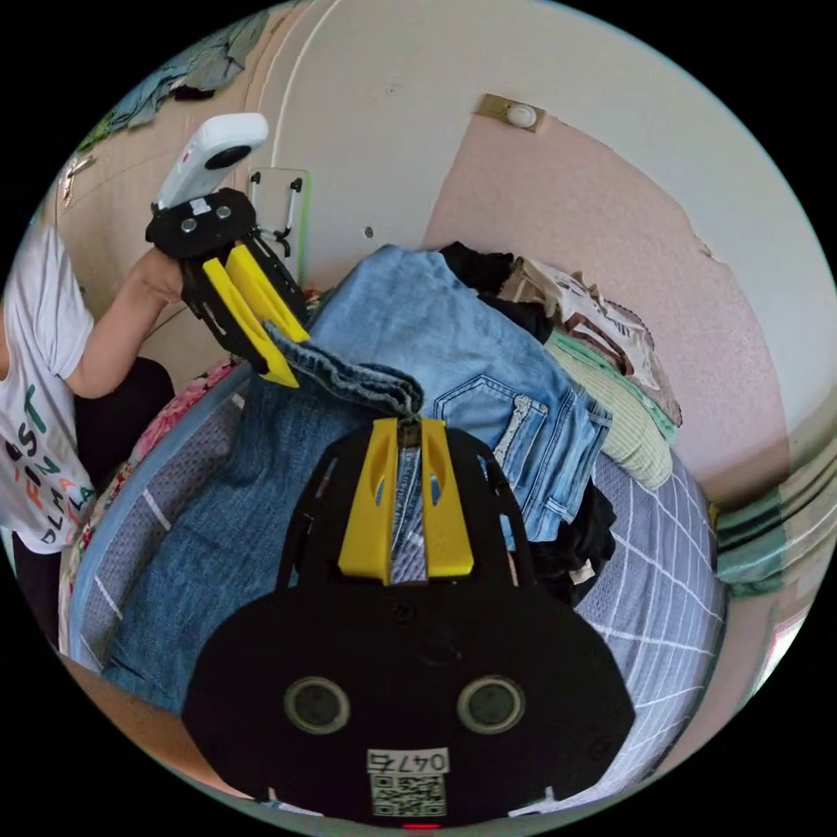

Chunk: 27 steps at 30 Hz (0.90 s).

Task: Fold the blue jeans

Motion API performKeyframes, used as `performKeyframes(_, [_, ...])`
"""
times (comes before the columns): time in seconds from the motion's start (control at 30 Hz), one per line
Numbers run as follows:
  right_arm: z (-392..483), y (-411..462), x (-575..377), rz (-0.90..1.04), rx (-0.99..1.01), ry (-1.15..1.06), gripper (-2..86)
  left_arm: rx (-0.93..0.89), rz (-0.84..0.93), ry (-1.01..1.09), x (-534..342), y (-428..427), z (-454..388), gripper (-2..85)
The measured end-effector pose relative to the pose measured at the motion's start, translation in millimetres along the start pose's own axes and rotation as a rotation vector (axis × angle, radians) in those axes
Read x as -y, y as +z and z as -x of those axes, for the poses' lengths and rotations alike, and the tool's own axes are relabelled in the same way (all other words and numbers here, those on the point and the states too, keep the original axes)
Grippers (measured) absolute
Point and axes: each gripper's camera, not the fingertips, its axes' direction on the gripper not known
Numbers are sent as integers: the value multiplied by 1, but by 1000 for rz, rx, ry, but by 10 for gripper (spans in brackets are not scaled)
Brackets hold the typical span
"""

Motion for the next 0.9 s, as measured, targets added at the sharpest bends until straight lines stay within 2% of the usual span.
performKeyframes(0.2, [26, -68, -30, 34, -45, -36, 10, -296, -111, 133, 12, 2, -41, 52])
performKeyframes(0.3, [40, -124, -71, 42, 2, 4, 10, -357, -109, 249, 23, 10, -91, 53])
performKeyframes(0.57, [115, -224, -198, 211, 77, 104, 10, -507, -35, 325, 33, 77, -241, 59])
performKeyframes(0.9, [188, -275, -314, 230, 55, 268, 11, -540, 48, 270, 35, 161, -359, 62])
